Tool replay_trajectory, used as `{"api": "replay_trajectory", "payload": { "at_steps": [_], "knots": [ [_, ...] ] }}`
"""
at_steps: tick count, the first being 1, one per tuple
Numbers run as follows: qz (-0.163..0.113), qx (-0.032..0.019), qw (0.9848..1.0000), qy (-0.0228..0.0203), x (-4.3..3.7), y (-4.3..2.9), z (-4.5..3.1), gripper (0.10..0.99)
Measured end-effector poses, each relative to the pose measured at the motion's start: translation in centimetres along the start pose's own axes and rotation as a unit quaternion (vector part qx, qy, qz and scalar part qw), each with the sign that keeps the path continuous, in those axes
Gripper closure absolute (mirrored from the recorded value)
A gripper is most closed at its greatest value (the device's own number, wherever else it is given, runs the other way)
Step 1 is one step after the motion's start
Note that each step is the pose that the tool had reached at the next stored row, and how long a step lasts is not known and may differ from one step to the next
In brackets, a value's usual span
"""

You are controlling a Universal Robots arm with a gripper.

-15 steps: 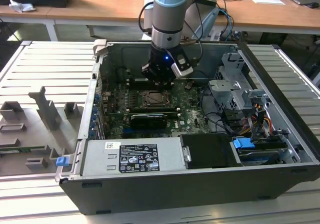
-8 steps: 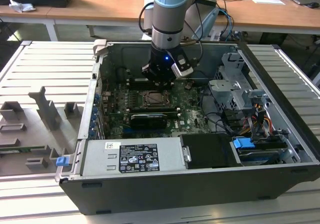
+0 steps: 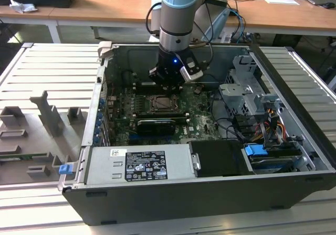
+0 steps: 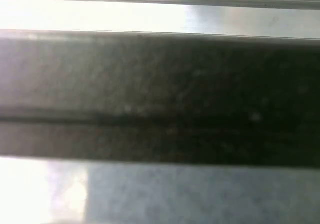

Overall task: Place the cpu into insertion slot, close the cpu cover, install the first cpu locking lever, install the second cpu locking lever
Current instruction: 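Install the first cpu locking lever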

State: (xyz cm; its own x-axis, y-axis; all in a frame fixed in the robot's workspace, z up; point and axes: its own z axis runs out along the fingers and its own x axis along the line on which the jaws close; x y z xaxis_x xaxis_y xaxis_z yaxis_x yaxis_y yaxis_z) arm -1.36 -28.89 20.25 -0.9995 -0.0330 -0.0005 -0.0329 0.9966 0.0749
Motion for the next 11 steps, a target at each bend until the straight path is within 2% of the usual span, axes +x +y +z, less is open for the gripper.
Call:
{"api": "replay_trajectory", "payload": {
  "at_steps": [5,11],
  "knots": [
    [0.000,0.0000,1.0000,0.0000,0.00,0.01,-0.14,0.980],
    [0.000,0.0003,1.0000,0.0002,-0.01,-0.01,0.07,0.980]
  ]
}}
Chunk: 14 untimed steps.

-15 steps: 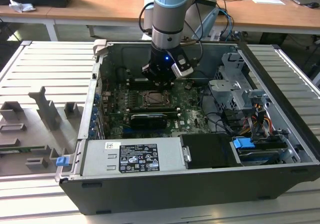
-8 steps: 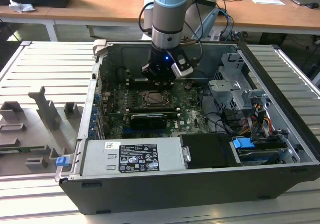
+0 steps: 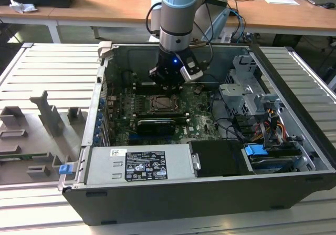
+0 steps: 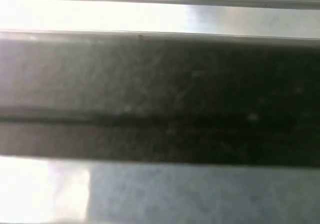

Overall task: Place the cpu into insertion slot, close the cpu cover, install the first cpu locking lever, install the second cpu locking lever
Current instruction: 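Install the first cpu locking lever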

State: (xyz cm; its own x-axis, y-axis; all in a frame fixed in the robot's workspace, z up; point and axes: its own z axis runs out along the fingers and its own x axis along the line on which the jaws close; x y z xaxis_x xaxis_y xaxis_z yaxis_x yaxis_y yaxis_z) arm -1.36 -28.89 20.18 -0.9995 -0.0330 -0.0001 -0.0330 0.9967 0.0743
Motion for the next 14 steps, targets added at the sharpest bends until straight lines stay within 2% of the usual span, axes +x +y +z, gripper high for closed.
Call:
{"api": "replay_trajectory", "payload": {
  "at_steps": [6,10,14],
  "knots": [
    [0.000,-0.0018,1.0000,-0.0002,-0.02,-0.01,0.12,0.980],
    [0.000,-0.0018,1.0000,-0.0002,-0.02,0.10,-1.26,0.980],
    [0.000,-0.0018,1.0000,-0.0002,-0.02,-0.01,-1.39,0.980]
  ]
}}
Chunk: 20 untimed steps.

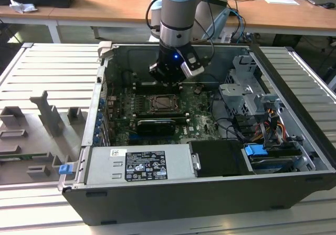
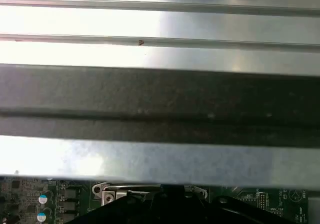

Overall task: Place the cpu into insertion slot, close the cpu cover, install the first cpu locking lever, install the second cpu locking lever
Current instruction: 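Install the first cpu locking lever, then install the second cpu locking lever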

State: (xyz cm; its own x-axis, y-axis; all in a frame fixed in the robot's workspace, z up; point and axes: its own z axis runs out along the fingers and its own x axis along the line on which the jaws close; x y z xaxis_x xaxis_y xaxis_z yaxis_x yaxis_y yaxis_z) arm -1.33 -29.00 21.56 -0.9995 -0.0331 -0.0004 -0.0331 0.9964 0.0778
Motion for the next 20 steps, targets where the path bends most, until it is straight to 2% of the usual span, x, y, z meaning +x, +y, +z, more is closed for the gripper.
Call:
{"api": "replay_trajectory", "payload": {
  "at_steps": [20],
  "knots": [
    [0.000,0.0000,1.0000,0.0000,0.03,-0.72,-0.06,0.980]
  ]
}}
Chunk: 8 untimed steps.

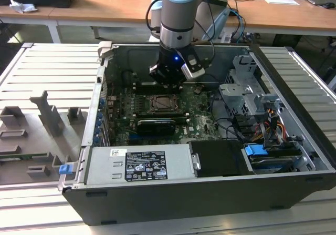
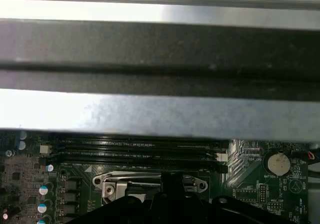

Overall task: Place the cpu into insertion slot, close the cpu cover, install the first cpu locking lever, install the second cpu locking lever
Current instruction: 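Install the second cpu locking lever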

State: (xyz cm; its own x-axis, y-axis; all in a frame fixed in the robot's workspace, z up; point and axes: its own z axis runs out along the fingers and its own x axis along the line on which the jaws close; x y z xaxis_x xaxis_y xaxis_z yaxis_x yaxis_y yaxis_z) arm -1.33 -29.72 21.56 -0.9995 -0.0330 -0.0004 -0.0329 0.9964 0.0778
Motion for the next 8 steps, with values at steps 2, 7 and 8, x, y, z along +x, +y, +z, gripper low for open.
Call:
{"api": "replay_trajectory", "payload": {
  "at_steps": [2,7,8],
  "knots": [
    [0.000,0.0002,1.0000,0.0001,0.00,0.00,-0.10,0.980],
    [0.000,0.0000,1.0000,0.0000,0.00,0.19,-2.57,0.980],
    [0.000,-0.0001,1.0000,0.0000,0.00,0.19,-3.32,0.980]
  ]
}}
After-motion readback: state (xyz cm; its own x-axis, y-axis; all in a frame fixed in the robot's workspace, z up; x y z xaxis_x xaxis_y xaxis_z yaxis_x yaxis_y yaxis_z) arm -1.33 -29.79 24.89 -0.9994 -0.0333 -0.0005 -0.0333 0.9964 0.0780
